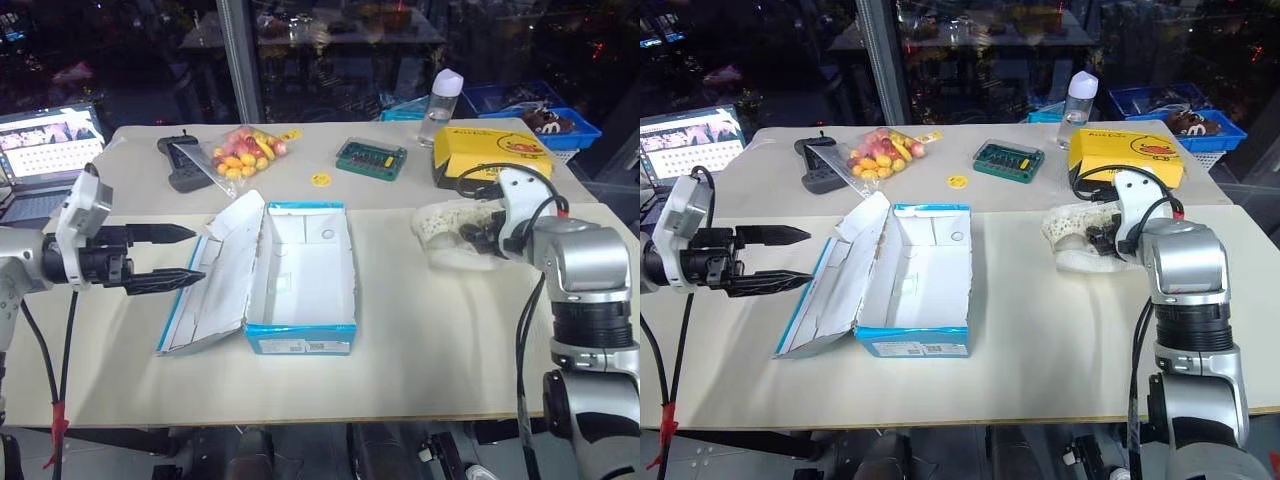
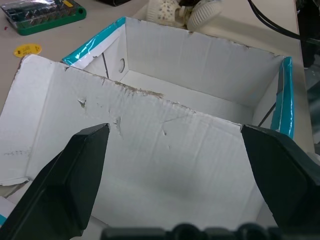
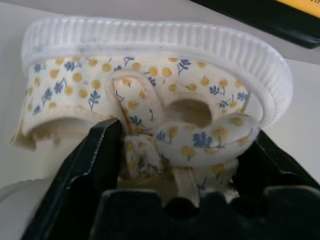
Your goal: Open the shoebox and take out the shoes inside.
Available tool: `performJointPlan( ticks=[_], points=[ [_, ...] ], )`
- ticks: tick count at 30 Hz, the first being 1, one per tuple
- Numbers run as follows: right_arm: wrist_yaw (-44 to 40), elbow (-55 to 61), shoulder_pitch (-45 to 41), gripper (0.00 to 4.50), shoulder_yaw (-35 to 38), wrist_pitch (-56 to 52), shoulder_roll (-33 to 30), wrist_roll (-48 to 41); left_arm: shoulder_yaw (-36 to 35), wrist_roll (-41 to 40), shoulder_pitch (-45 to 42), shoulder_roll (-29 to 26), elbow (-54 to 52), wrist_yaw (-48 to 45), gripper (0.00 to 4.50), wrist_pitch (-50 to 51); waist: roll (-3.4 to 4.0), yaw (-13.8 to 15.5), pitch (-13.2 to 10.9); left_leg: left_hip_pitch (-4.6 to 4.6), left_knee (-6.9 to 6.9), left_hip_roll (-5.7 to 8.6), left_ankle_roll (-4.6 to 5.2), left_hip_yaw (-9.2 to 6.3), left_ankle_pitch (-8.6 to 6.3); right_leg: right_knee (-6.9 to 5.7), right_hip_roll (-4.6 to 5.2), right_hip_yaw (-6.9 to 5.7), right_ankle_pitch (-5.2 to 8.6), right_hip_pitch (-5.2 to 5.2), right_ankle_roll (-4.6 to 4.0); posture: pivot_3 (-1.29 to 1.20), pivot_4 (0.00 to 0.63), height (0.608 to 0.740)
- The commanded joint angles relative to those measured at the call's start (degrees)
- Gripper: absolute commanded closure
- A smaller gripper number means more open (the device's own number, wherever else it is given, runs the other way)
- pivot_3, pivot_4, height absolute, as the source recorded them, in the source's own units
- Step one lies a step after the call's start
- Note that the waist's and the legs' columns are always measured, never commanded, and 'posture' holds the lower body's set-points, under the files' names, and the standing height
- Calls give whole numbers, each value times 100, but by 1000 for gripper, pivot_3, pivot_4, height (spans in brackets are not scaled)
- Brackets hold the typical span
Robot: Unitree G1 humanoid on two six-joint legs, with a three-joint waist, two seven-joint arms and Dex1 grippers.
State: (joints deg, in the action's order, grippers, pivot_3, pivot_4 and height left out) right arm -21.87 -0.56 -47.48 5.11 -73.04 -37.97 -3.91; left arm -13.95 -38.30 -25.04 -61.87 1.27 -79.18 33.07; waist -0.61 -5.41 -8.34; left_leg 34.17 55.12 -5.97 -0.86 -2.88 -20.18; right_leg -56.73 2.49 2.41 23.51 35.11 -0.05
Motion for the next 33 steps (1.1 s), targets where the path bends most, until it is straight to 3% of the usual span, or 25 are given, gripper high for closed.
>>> performJointPlan(
  ticks=[1, 8, 15, 21, 28, 33],
  points=[
    [-66, 244, -360, 1099, 292, -82, -365, -105, -65, 38, -143, -46, 70, -54, 0, -65, 1, -5, -1, 0, 0, 0, 0, 0, 0, 0, 0, 0, 0, 1, 0, 0, 150, 643],
    [-421, 978, -500, 1099, 381, -624, -868, -547, 38, 75, -259, 19, 106, -66, 0, -85, 4, -3, -2, 3, -7, 0, 1, 0, -1, 4, 0, 0, 3, 5, 3, 0, 150, 643],
    [-280, 1572, -434, 1099, 671, -1139, -824, -734, 83, 115, -317, 36, 182, -130, 0, -137, 4, -11, -2, -1, -7, 0, 1, 1, 0, 2, -1, 3, 2, 5, 2, 0, 150, 643],
    [-787, 3005, -215, 1099, 2039, -1559, -356, -1537, -110, 128, -374, 125, 270, 189, 0, -106, 4, -1, -2, 1, -11, 1, 1, -1, 0, 7, 0, 1, 3, 3, 4, 0, 150, 643],
    [-1474, 5070, 1702, 1099, 3867, -1946, 363, -2337, -1154, -186, 287, 848, -347, 1884, 0, 327, 4, 68, -2, -29, -25, -1, 4, -13, -2, 40, 0, -11, 8, -49, 14, 0, 150, 643],
    [-1237, 5729, 3444, 1099, 3599, -1375, 736, -2234, -1651, -432, 1081, 1663, -1115, 2968, 0, 604, 1, 129, -1, -65, -20, -1, 1, -10, -1, 53, -1, -5, 26, -92, 58, 0, 150, 643]
  ],
)
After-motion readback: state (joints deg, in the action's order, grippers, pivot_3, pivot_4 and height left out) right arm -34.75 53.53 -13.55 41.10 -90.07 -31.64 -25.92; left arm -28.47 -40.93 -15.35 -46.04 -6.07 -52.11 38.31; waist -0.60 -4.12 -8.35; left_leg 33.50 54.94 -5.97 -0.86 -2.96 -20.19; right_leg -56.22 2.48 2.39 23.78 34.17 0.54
